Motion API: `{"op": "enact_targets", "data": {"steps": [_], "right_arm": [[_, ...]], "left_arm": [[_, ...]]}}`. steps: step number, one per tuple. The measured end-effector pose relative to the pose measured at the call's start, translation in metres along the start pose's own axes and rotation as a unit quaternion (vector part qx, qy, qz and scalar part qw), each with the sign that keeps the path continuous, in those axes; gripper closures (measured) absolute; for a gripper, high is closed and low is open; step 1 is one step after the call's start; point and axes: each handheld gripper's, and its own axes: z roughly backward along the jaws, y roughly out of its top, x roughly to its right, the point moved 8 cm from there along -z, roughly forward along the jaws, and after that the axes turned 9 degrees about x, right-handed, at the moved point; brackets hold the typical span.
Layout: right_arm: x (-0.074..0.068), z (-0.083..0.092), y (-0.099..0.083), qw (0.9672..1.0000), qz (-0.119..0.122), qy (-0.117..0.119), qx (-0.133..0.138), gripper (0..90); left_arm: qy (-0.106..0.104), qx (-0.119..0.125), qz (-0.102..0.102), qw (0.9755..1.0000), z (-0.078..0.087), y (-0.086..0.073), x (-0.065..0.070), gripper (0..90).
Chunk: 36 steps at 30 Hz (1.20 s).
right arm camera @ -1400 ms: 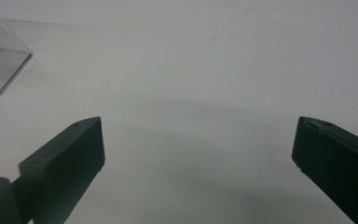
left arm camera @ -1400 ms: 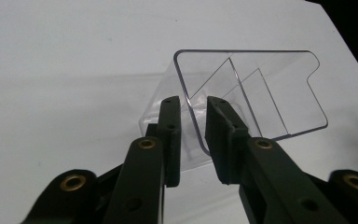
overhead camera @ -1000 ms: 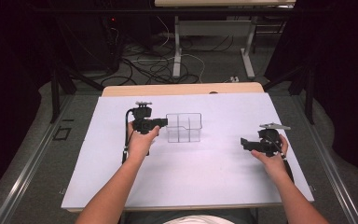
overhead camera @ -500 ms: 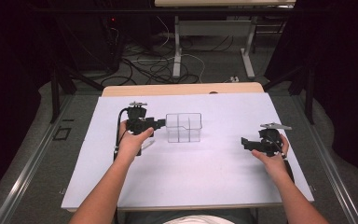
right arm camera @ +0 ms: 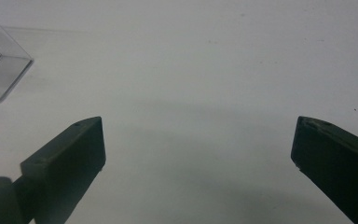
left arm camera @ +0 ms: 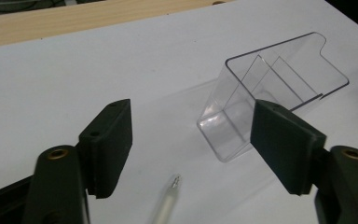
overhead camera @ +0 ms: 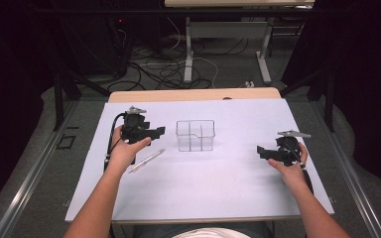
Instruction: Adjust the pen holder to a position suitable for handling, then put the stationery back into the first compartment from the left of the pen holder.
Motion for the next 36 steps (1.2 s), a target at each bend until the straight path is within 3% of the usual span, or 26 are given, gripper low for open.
{"op": "enact_targets", "data": {"steps": [5,10,13,17,21,25,32,36], "right_arm": [[-0.001,0.0,-0.002,1.0,-0.002,0.003,-0.004,2.4],[-0.003,0.0,-0.001,1.0,0.002,0.005,-0.001,2.4],[-0.003,0.001,-0.002,1.0,0.002,0.005,-0.002,2.4],[-0.002,0.001,-0.002,1.0,-0.001,0.003,-0.003,2.5],[-0.002,0.002,-0.001,1.0,-0.001,0.004,-0.002,2.5],[-0.003,0.001,-0.001,1.0,0.001,0.006,-0.002,2.5],[-0.005,0.001,-0.001,1.0,0.004,0.008,-0.003,2.5],[-0.005,0.001,-0.001,1.0,0.004,0.008,-0.003,2.5]], "left_arm": [[-0.016,0.001,-0.002,0.9999,0.003,-0.01,-0.011,20.7],[0.0,-0.006,-0.002,1.0,0.005,-0.022,-0.027,15.9],[0.01,-0.015,-0.018,0.9997,0.005,-0.027,-0.034,15.6],[0.021,-0.039,-0.06,0.9972,0.007,-0.034,-0.04,16.6],[0.026,-0.046,-0.072,0.996,0.007,-0.04,-0.043,17.3],[0.032,-0.063,-0.091,0.9933,0.007,-0.044,-0.044,19.0],[0.038,-0.076,-0.102,0.9911,0.005,-0.05,-0.045,25.0],[0.04,-0.097,-0.117,0.9876,0.004,-0.056,-0.046,32.6]]}}
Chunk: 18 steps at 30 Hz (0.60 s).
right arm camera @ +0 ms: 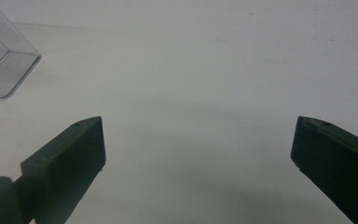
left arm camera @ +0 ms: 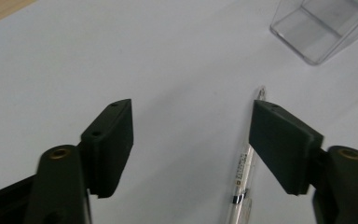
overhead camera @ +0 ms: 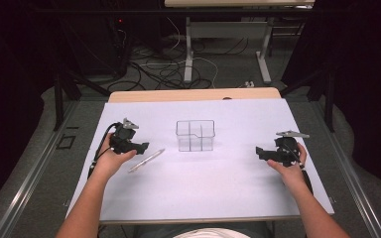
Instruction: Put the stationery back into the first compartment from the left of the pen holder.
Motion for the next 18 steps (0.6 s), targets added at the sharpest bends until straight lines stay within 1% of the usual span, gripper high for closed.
{"op": "enact_targets", "data": {"steps": [1,2,3,4,7,8,11,12,13,17,18], "right_arm": [[0.0,0.0,0.0,1.0,0.0,0.0,0.0,2.5],[0.001,0.0,0.0,1.0,0.001,0.0,0.0,2.5],[0.001,0.0,0.0,1.0,0.001,0.0,0.0,2.5],[0.001,0.0,0.0,1.0,0.002,0.0,0.0,2.5],[0.001,0.0,0.0,1.0,0.001,0.0,0.0,2.5],[0.001,0.0,0.0,1.0,0.0,0.0,-0.001,2.5],[0.0,-0.001,0.0,1.0,0.005,0.0,0.0,2.5],[-0.001,-0.001,0.0,1.0,0.004,0.002,0.0,2.5],[-0.001,-0.001,0.0,1.0,0.004,0.002,0.0,2.6],[-0.001,-0.001,-0.001,1.0,0.005,0.001,-0.003,2.6],[-0.001,-0.001,-0.001,1.0,0.005,0.001,-0.003,2.6]], "left_arm": [[-0.003,-0.002,-0.004,1.0,-0.001,-0.001,0.001,33.2],[-0.007,-0.01,-0.013,0.9998,-0.002,-0.002,0.002,34.5],[-0.007,-0.012,-0.02,0.9997,-0.003,-0.002,0.004,36.5],[-0.01,-0.016,-0.025,0.9995,-0.003,-0.003,0.005,36.7],[-0.019,-0.015,-0.037,0.999,-0.006,-0.003,0.01,38.6],[-0.021,-0.02,-0.041,0.9987,-0.007,-0.003,0.011,38.6],[-0.021,-0.026,-0.056,0.9979,-0.01,-0.003,0.015,39.2],[-0.019,-0.028,-0.061,0.9975,-0.01,-0.003,0.016,41.3],[-0.023,-0.032,-0.062,0.9973,-0.011,-0.003,0.018,42.6],[-0.027,-0.045,-0.072,0.9961,-0.016,-0.004,0.021,46.9],[-0.028,-0.052,-0.075,0.9954,-0.017,-0.005,0.022,47.6]]}}
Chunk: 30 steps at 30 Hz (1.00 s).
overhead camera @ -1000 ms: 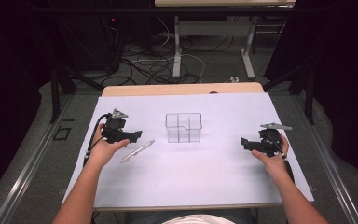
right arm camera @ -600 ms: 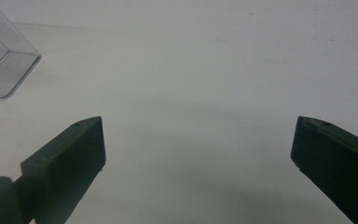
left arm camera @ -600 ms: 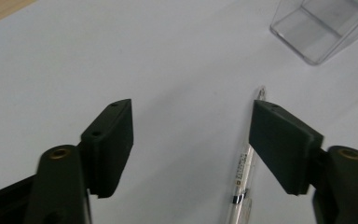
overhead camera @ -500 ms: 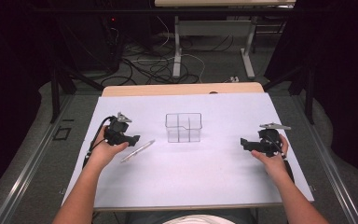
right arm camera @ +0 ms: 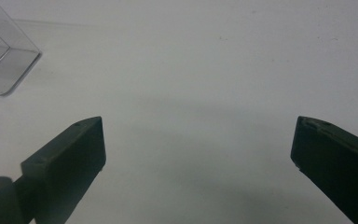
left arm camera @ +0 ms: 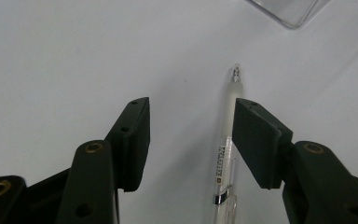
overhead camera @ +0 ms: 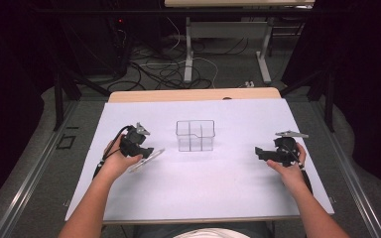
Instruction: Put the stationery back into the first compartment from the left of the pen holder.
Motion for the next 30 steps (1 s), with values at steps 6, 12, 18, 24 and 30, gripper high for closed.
{"op": "enact_targets", "data": {"steps": [6,12,18,24,30], "right_arm": [[0.0,0.0,-0.001,1.0,0.0,0.0,-0.001,2.7],[-0.001,-0.001,-0.001,1.0,0.001,0.002,-0.002,2.9],[-0.001,-0.001,-0.001,1.0,0.002,0.002,-0.003,3.1],[-0.001,-0.001,-0.002,1.0,0.001,0.003,-0.003,3.4],[-0.001,-0.001,-0.002,1.0,0.002,0.003,-0.004,3.7]], "left_arm": [[-0.01,-0.021,0.005,0.9997,-0.008,-0.002,0.001,53.6],[-0.025,-0.024,0.012,0.9993,-0.012,-0.003,0.004,59.2],[-0.036,-0.033,0.008,0.9988,-0.017,-0.003,0.009,64.1],[-0.044,-0.034,0.004,0.9984,-0.021,-0.003,0.012,66.1],[-0.047,-0.045,0.004,0.9979,-0.025,-0.005,0.017,67.4]]}}
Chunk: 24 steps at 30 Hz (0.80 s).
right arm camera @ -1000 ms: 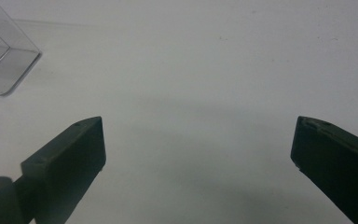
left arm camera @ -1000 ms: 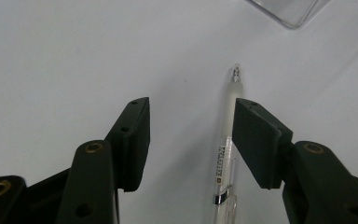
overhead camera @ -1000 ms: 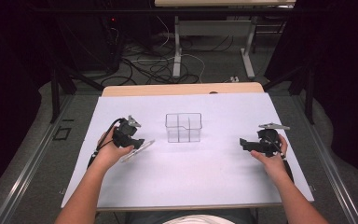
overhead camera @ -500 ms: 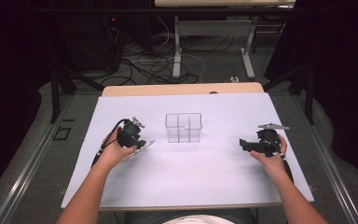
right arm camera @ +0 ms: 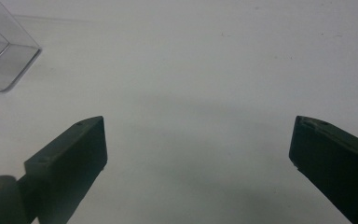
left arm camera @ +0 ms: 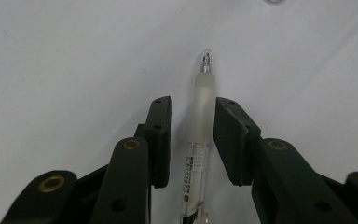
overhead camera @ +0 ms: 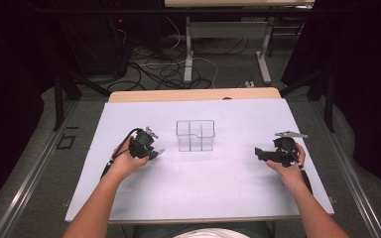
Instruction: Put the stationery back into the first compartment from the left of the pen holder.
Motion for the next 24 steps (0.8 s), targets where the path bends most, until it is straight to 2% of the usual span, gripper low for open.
{"op": "enact_targets", "data": {"steps": [4,5,16,24], "right_arm": [[-0.0001,-0.0001,-0.0001,1.0,0.0,0.001,0.0,3.9],[0.0,-0.0001,-0.0003,1.0,0.002,0.001,-0.001,3.9],[0.0004,-0.0007,-0.0013,1.0,0.003,0.001,-0.003,4.3],[0.0002,-0.0007,-0.0013,1.0,0.003,0.001,-0.003,4.5]], "left_arm": [[-0.002,0.0,-0.007,1.0,-0.0024,0.0014,0.0025,69.7],[-0.003,-0.007,-0.008,0.9999,-0.0022,0.0005,0.0033,70.2],[-0.004,-0.022,-0.03,0.9993,-0.0046,0.0002,0.0059,75.1],[0.0,-0.023,-0.039,0.999,-0.0053,0.0006,0.0057,79.3]]}}
